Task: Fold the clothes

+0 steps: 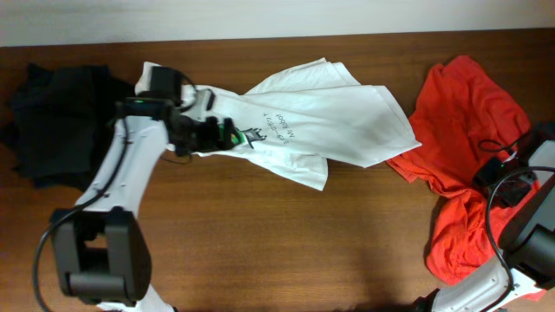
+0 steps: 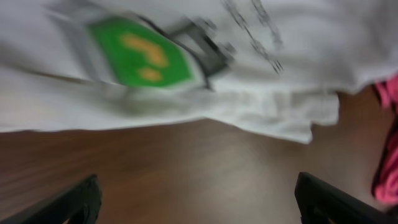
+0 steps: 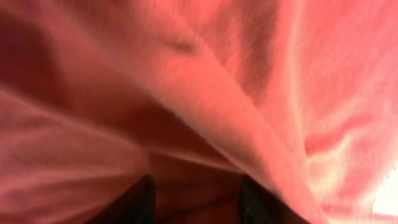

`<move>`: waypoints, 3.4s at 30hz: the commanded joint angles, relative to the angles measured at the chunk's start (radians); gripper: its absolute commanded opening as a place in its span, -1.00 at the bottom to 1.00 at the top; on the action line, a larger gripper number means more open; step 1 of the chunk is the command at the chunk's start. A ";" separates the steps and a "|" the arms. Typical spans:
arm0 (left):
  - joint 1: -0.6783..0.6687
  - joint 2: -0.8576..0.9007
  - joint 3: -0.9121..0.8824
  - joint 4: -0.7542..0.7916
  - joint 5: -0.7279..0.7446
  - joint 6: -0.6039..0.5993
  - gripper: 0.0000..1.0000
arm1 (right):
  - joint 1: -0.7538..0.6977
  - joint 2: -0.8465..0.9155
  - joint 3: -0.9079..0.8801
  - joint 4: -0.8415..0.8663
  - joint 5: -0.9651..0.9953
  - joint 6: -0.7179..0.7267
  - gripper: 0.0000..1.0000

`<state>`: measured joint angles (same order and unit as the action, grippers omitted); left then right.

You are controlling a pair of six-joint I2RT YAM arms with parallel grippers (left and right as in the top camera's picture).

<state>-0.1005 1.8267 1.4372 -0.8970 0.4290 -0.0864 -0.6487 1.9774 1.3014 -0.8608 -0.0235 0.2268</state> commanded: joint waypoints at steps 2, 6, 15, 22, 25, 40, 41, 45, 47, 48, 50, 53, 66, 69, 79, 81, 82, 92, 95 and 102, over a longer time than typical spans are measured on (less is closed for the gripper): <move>-0.143 0.082 -0.036 0.010 0.039 -0.020 0.98 | 0.014 0.004 0.233 -0.151 -0.131 0.012 0.12; -0.225 0.169 -0.036 0.028 0.039 -0.095 0.98 | 0.073 0.004 0.393 -0.285 -0.183 -0.037 0.18; -0.317 0.267 -0.036 0.202 -0.032 -0.195 0.53 | 0.199 0.004 0.402 -0.307 -0.183 -0.039 0.21; -0.352 0.320 -0.037 0.128 -0.034 -0.242 -0.99 | 0.199 0.004 0.402 -0.318 -0.177 -0.039 0.22; -0.311 0.317 -0.037 -0.010 -0.130 -0.241 -0.99 | 0.199 0.004 0.401 -0.319 -0.147 -0.039 0.23; -0.299 0.305 -0.037 0.167 0.018 -0.388 0.14 | 0.199 0.005 0.401 -0.332 -0.141 -0.039 0.33; -0.306 0.305 -0.037 0.169 -0.008 -0.420 0.14 | 0.199 0.005 0.401 -0.335 -0.138 -0.039 0.33; -0.337 0.305 -0.045 0.225 -0.104 -0.513 0.14 | 0.199 0.005 0.401 -0.349 -0.122 -0.039 0.33; -0.353 0.306 -0.048 0.255 -0.149 -0.558 0.11 | 0.199 0.005 0.401 -0.358 -0.122 -0.039 0.33; -0.362 0.306 -0.048 0.271 -0.160 -0.558 -0.02 | 0.199 0.005 0.401 -0.359 -0.122 -0.039 0.33; -0.380 0.306 -0.048 0.276 -0.196 -0.558 -0.13 | 0.199 0.005 0.401 -0.361 -0.122 -0.039 0.33; -0.404 0.306 -0.051 0.268 -0.243 -0.558 -0.58 | 0.199 0.005 0.401 -0.363 -0.122 -0.039 0.33; -0.170 0.304 -0.052 -0.312 -0.539 -0.458 -1.00 | 0.199 0.005 0.401 -0.400 -0.124 -0.114 0.29; -0.023 0.304 -0.052 -0.328 -0.539 -0.458 -1.00 | 0.200 0.006 0.399 -0.404 -0.130 -0.127 -0.18; 0.296 0.304 -0.052 -0.338 -0.538 -0.435 -0.99 | 0.322 0.020 0.396 -0.363 -0.157 -0.239 -0.22; 0.328 0.301 -0.052 -0.338 -0.511 -0.431 -0.99 | 0.331 0.038 0.393 -0.362 -0.175 -0.267 -0.23; 0.336 0.299 -0.052 -0.335 -0.483 -0.431 -0.99 | 0.336 0.047 0.387 -0.363 -0.209 -0.299 -0.22; 0.323 0.299 -0.052 -0.290 -0.391 -0.431 -0.99 | 0.435 0.222 0.307 -0.261 -0.310 -0.409 -0.33; 0.323 0.299 -0.052 -0.285 -0.391 -0.431 -1.00 | 0.410 0.253 0.307 -0.224 -0.241 -0.404 -0.33; 0.323 0.299 -0.052 -0.281 -0.391 -0.431 -0.99 | 0.217 0.275 0.334 -0.153 0.062 -0.094 -0.03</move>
<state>0.2314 2.1044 1.3968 -1.2152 -0.0067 -0.5308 -0.3275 2.2032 1.6337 -1.0252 -0.1898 -0.0212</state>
